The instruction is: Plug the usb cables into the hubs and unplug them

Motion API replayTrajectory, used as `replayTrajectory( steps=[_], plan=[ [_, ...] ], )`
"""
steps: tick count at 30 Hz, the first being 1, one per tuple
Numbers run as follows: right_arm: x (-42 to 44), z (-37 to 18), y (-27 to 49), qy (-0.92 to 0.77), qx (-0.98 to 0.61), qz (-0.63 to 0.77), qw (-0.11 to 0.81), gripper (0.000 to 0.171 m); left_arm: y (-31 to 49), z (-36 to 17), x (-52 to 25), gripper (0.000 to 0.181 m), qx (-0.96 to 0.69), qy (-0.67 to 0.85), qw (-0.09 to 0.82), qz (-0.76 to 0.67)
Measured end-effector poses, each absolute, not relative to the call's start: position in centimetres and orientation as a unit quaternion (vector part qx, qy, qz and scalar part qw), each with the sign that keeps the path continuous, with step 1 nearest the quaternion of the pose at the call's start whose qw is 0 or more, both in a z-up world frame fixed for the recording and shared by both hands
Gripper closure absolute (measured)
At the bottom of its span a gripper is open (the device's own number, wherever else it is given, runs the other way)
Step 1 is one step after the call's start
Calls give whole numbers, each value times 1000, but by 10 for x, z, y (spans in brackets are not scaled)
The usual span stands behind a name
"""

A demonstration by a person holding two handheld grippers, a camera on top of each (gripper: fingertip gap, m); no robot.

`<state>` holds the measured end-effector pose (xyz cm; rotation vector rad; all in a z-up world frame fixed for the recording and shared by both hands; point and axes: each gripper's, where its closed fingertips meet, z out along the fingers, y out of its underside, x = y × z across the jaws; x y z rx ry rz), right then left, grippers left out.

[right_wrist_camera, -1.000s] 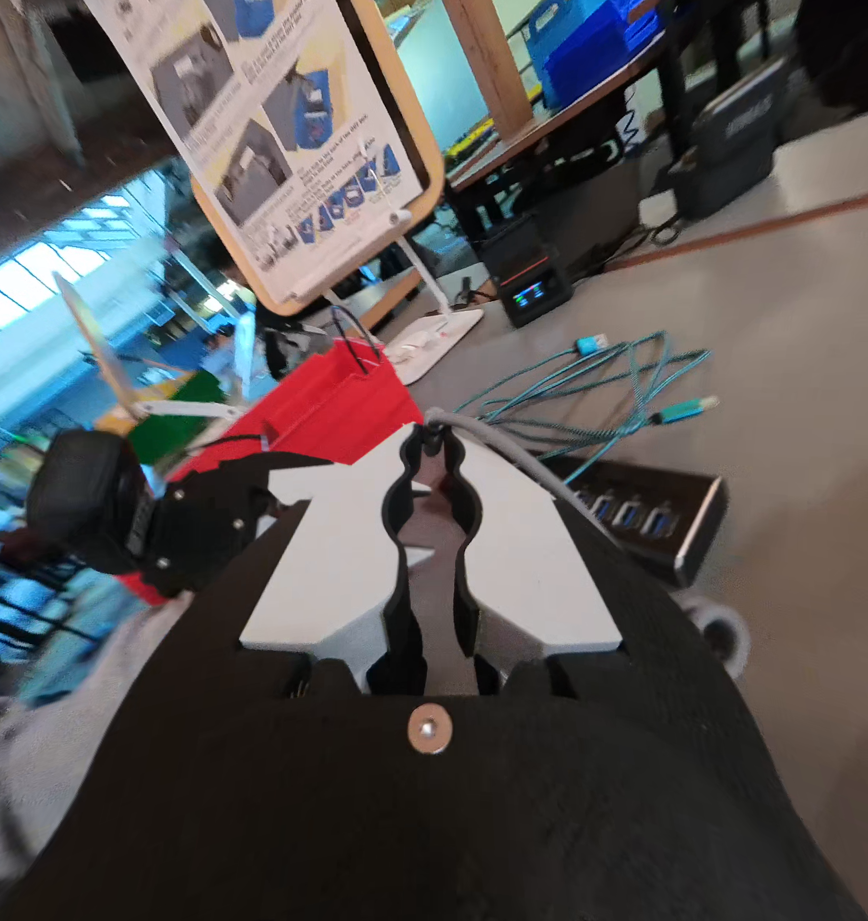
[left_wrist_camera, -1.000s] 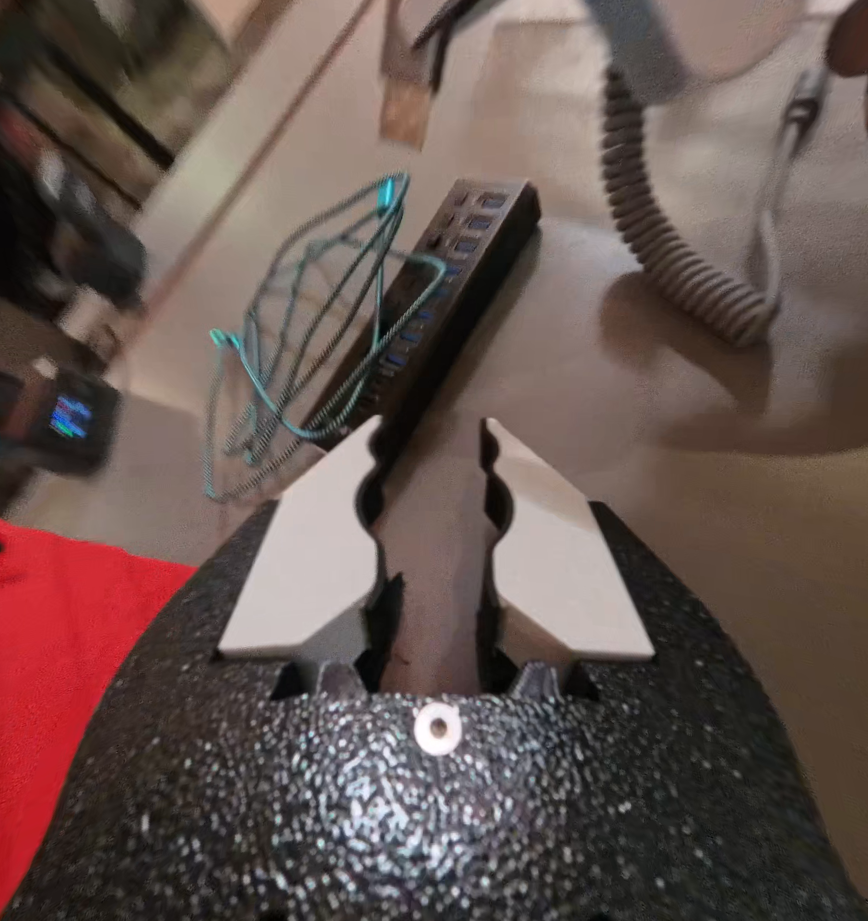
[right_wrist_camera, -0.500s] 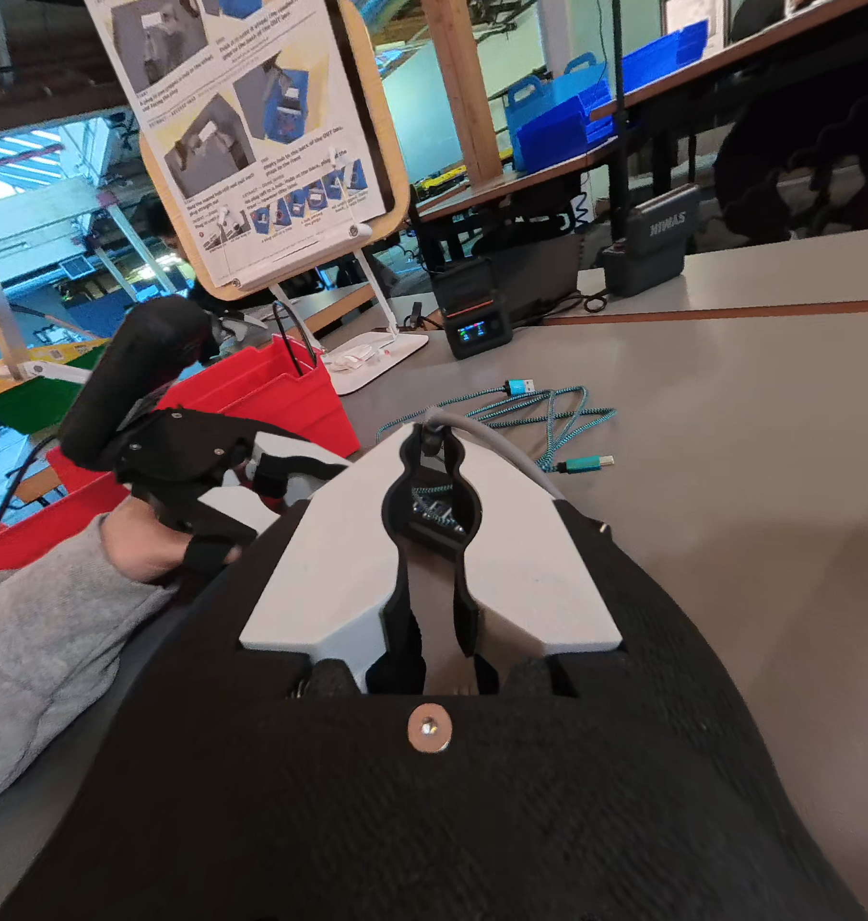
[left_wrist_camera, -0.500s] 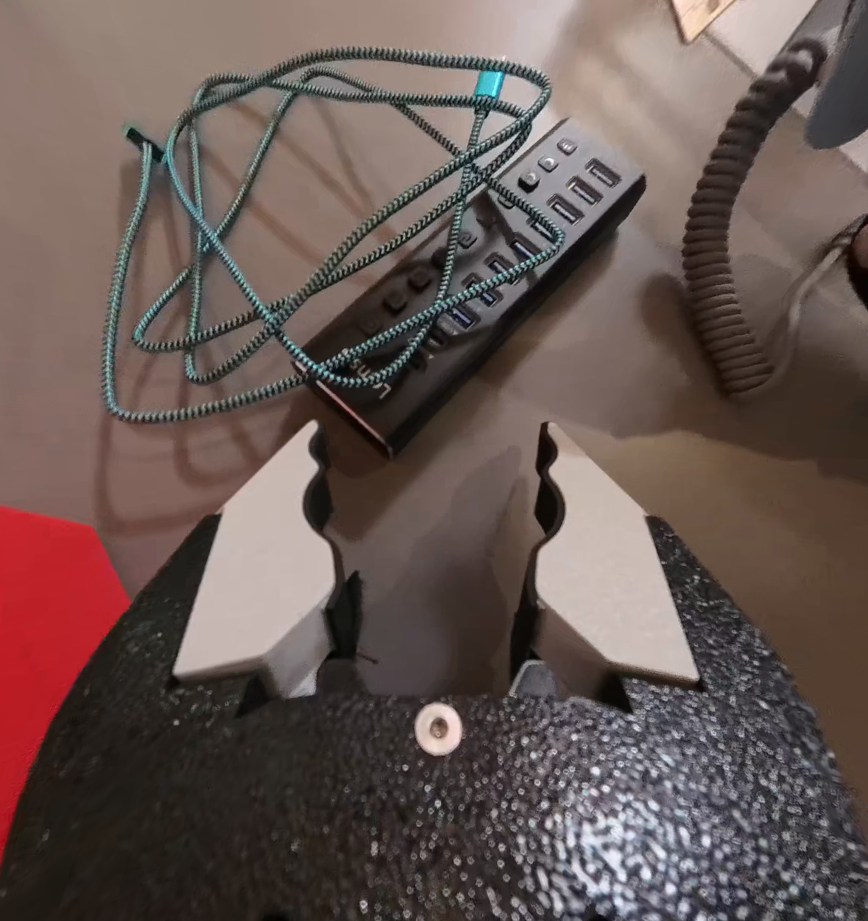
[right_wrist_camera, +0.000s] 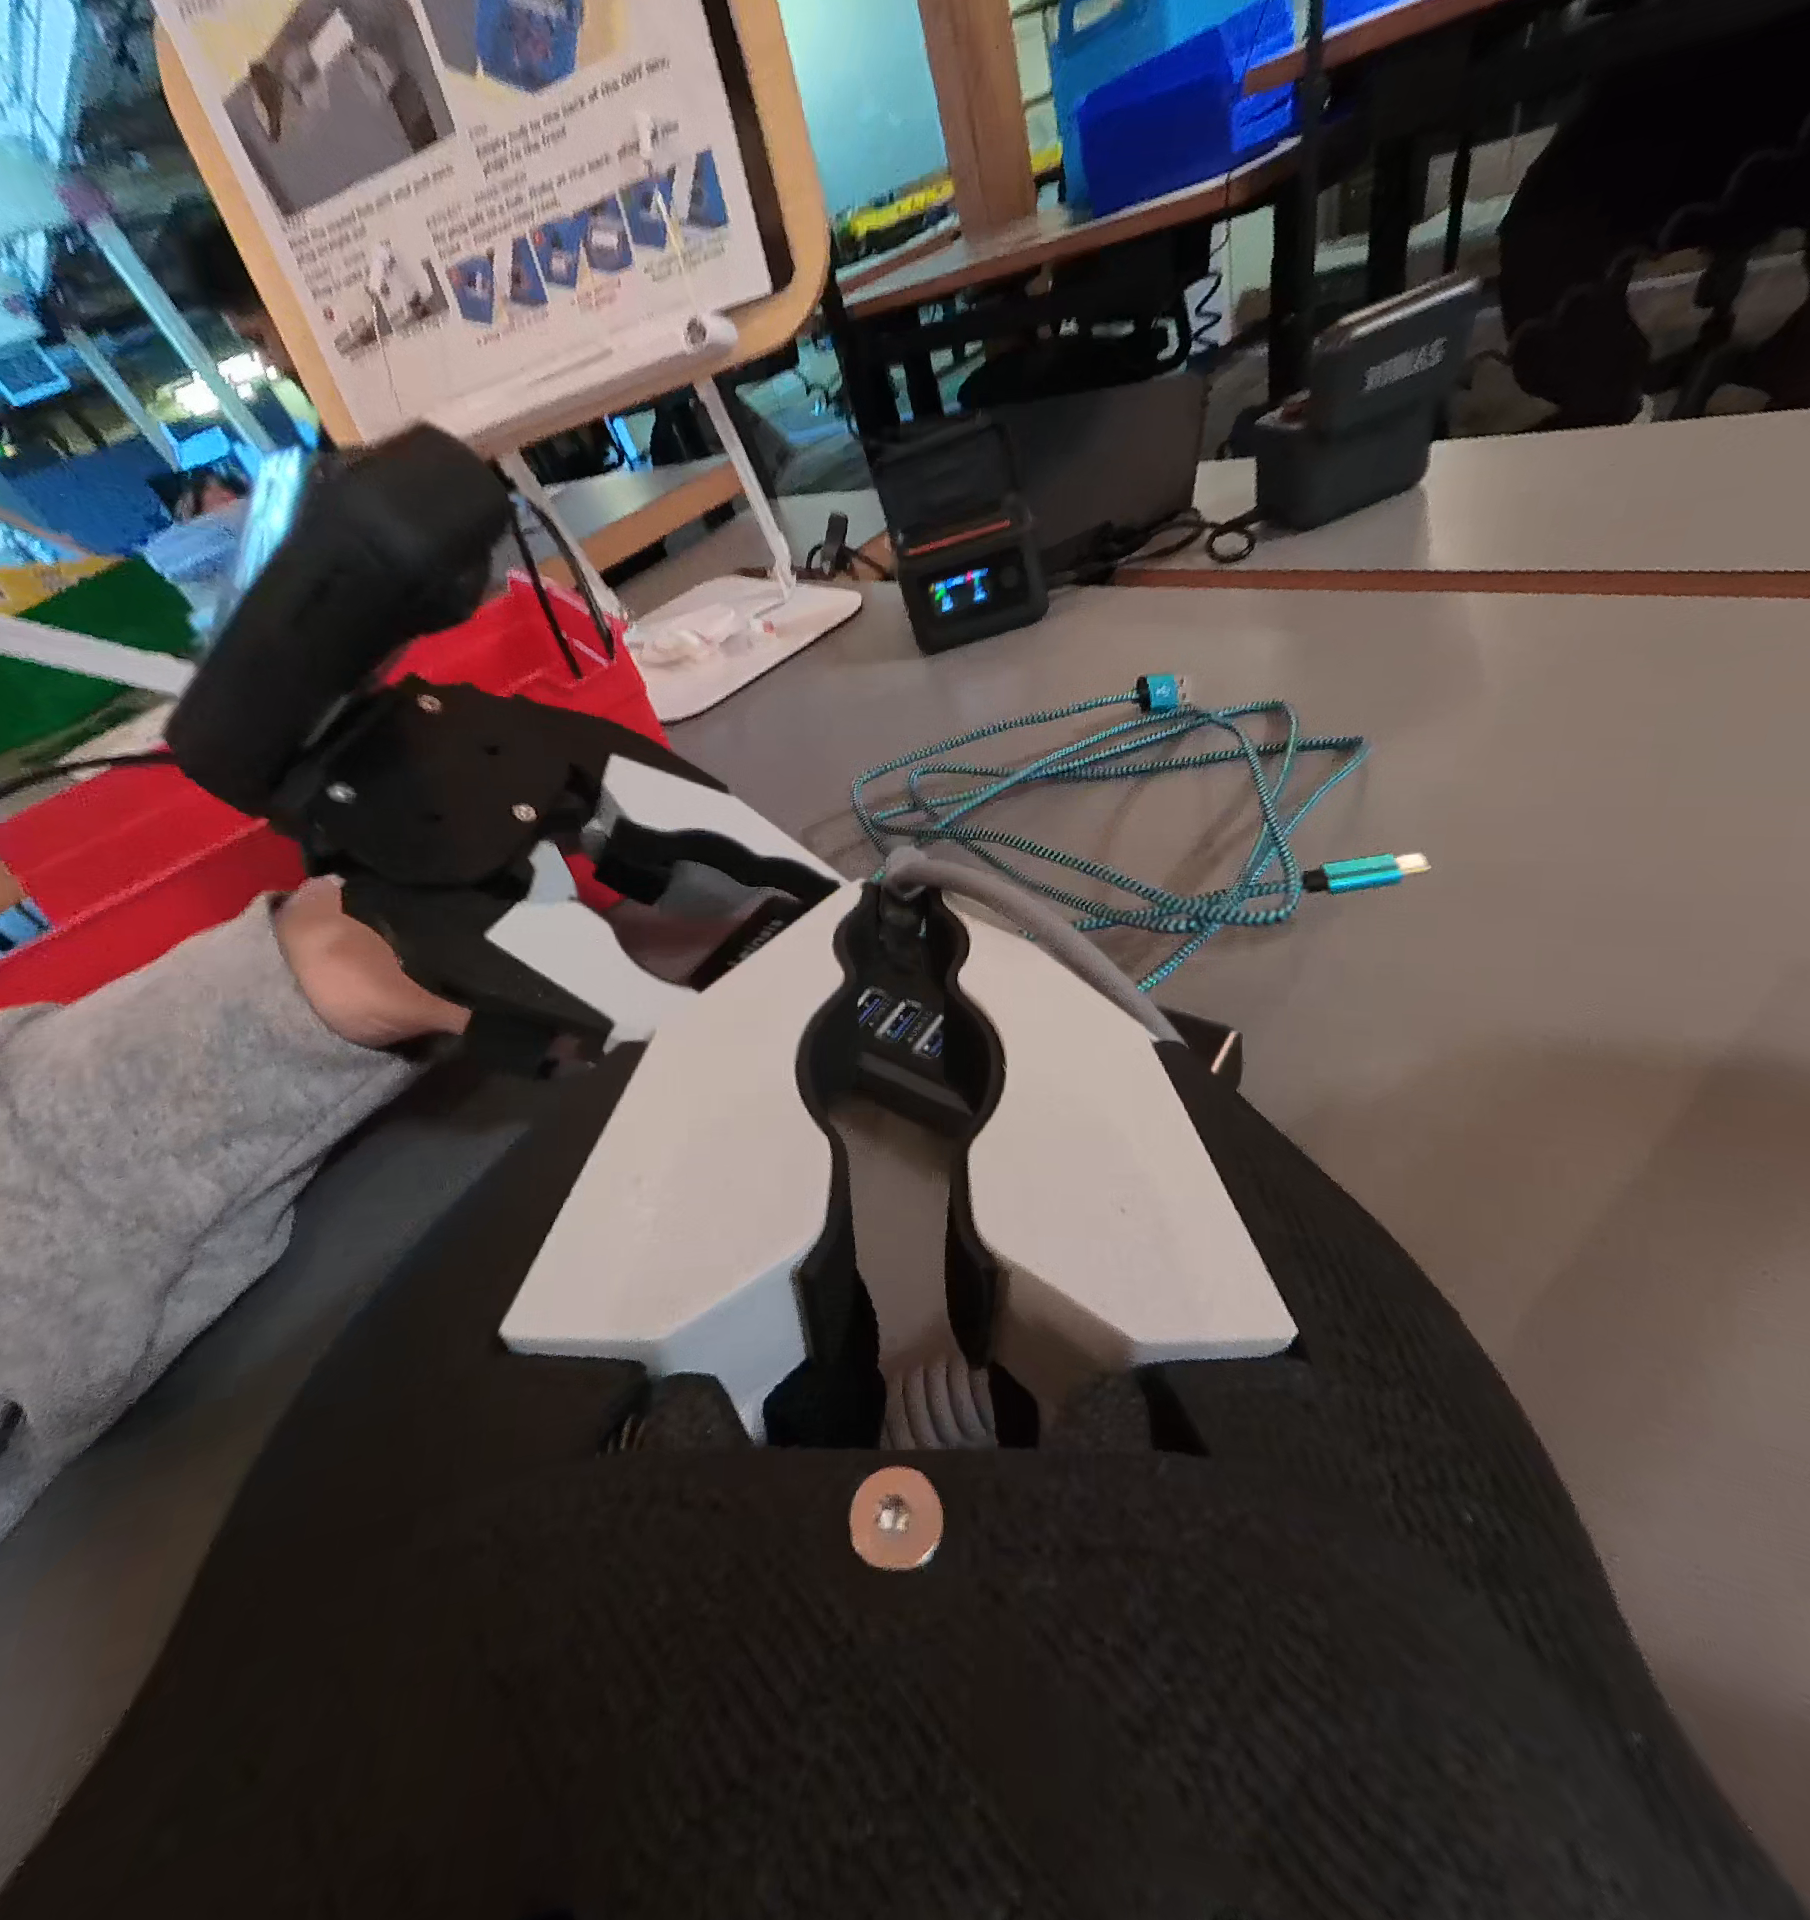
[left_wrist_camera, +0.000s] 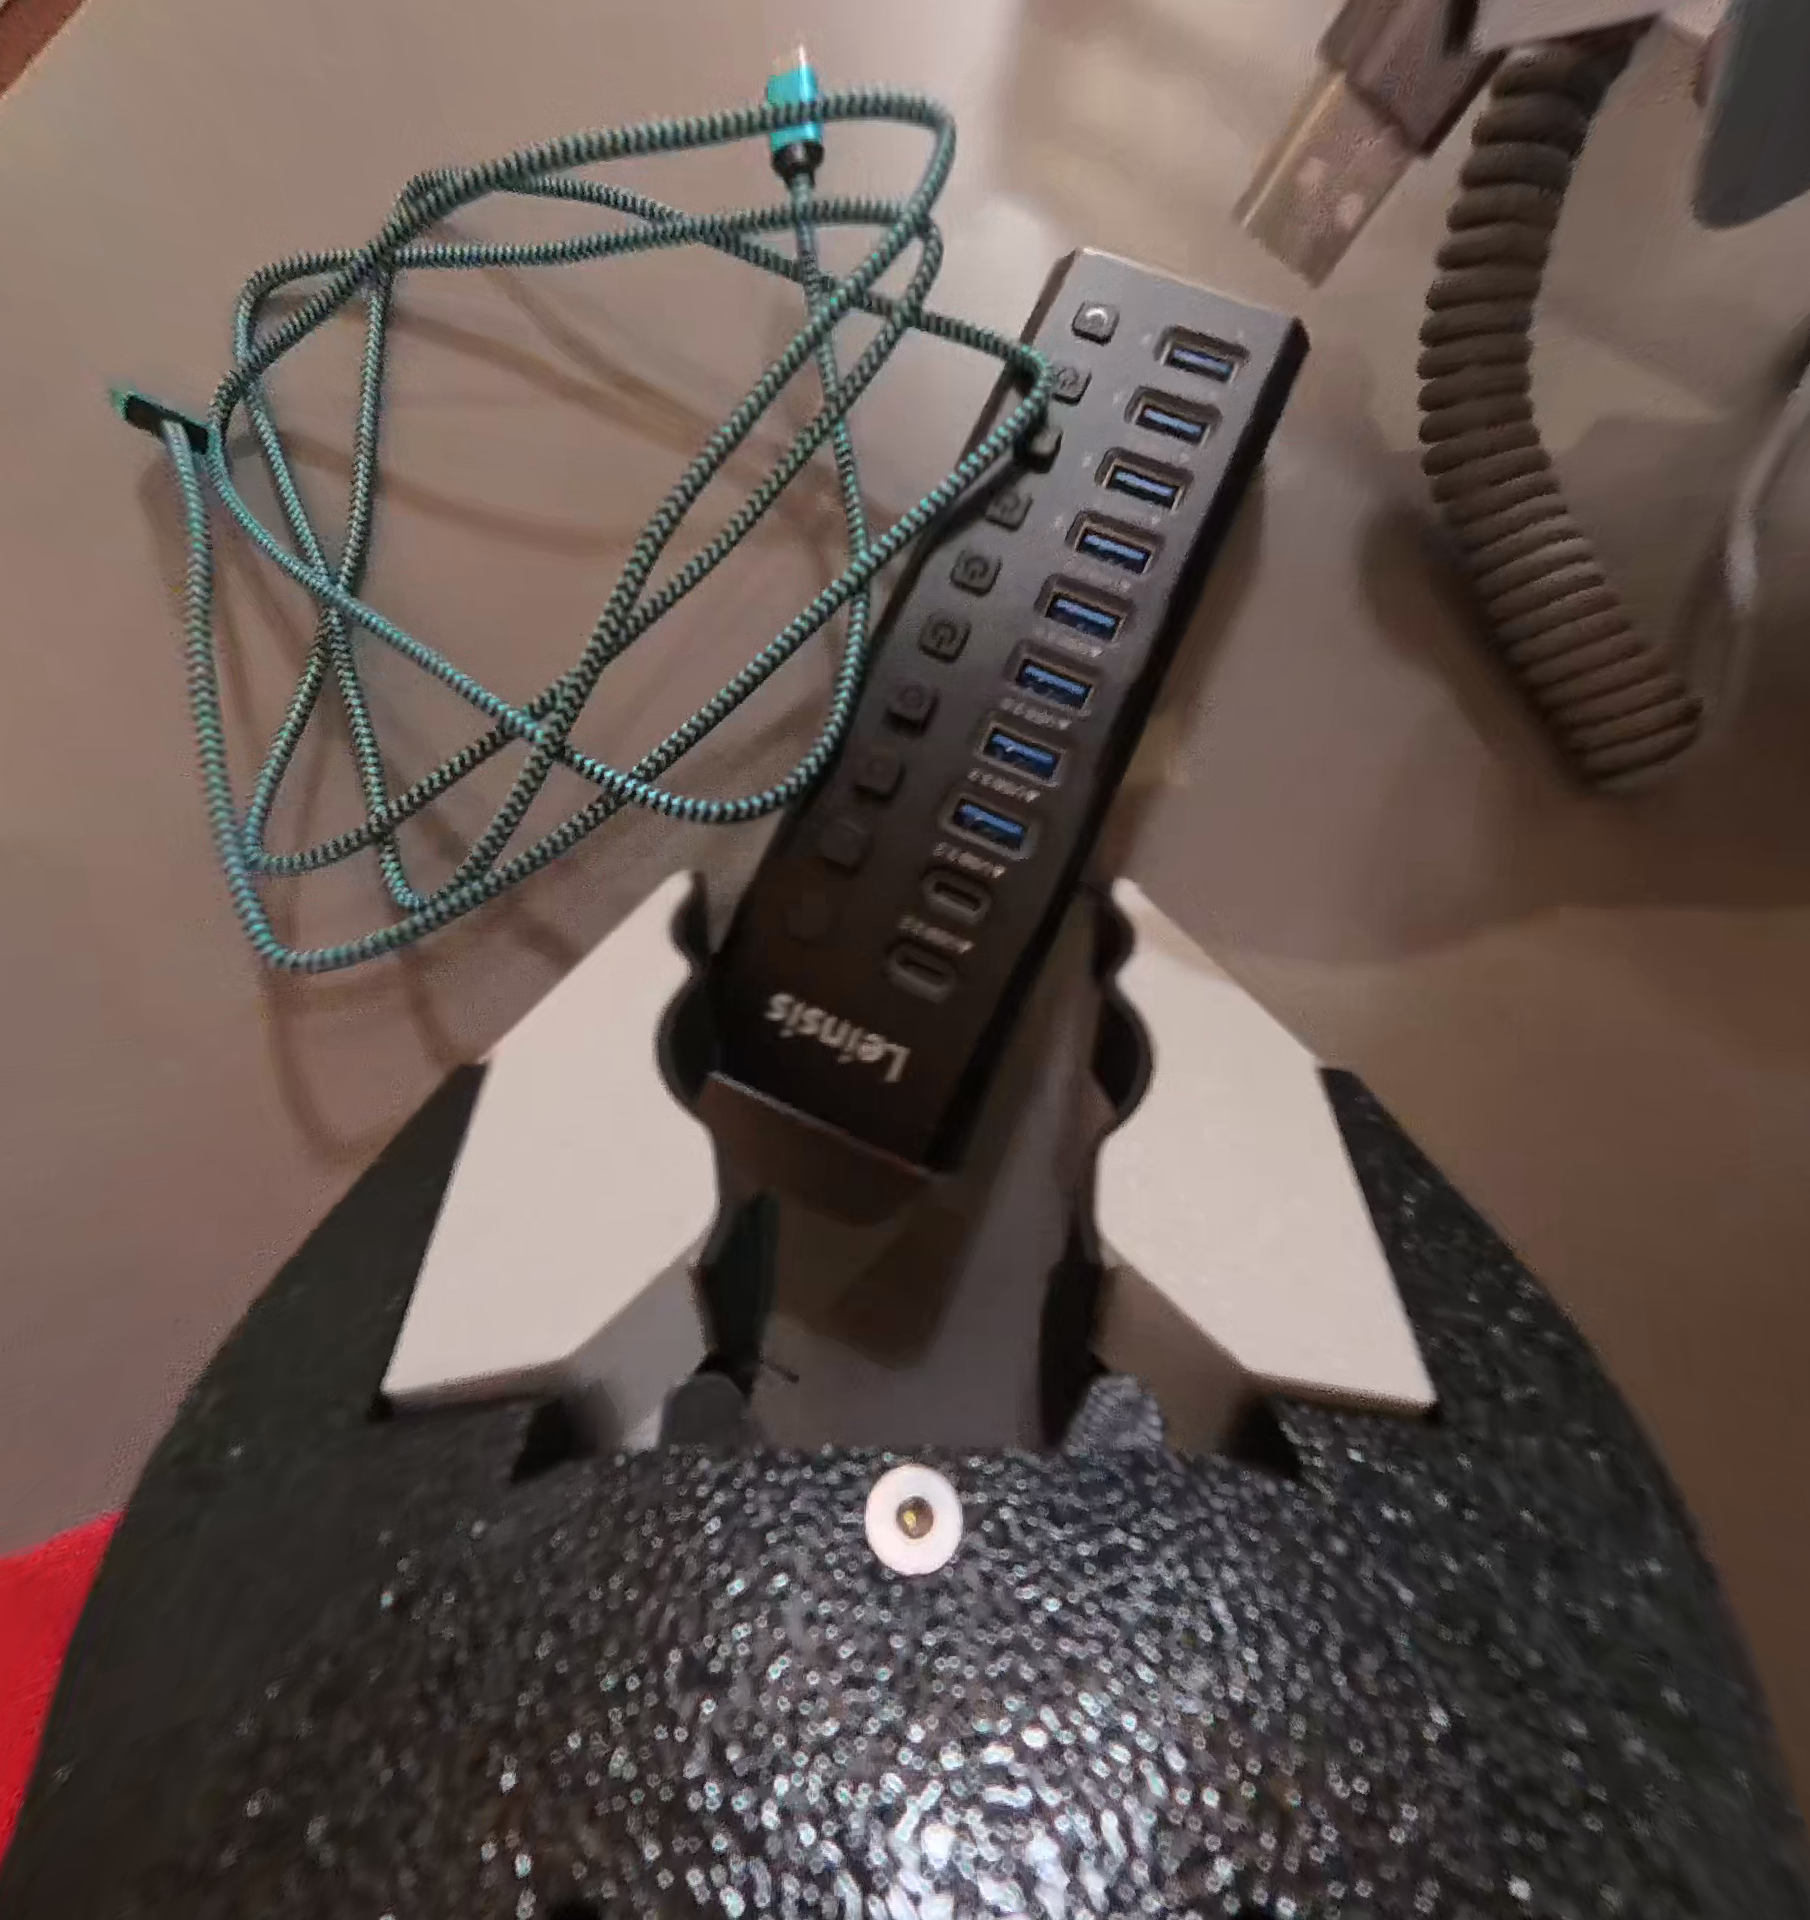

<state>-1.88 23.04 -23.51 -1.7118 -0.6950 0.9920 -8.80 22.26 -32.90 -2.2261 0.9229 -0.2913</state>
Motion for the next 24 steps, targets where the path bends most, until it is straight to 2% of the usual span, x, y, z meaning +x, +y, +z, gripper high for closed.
replayTrajectory(
  steps=[1, 7, 12, 17, 24],
  plan=[
    [-21, -237, 228, -298, -709, 407, 492, 165, 217, -329, -88, 116, -862, 356, 344, -111],
    [-37, -258, 207, -393, -724, 367, 431, 165, 171, -328, -60, 122, -860, 352, 348, -126],
    [-39, -276, 192, -463, -737, 311, 381, 165, 171, -328, -53, 119, -846, 334, 397, -123],
    [-44, -285, 183, -486, -746, 306, 338, 164, 171, -330, -51, 122, -847, 325, 393, -150],
    [-42, -287, 182, -524, -762, 215, 314, 164, 171, -330, -51, 122, -845, 324, 397, -150]
  ],
)
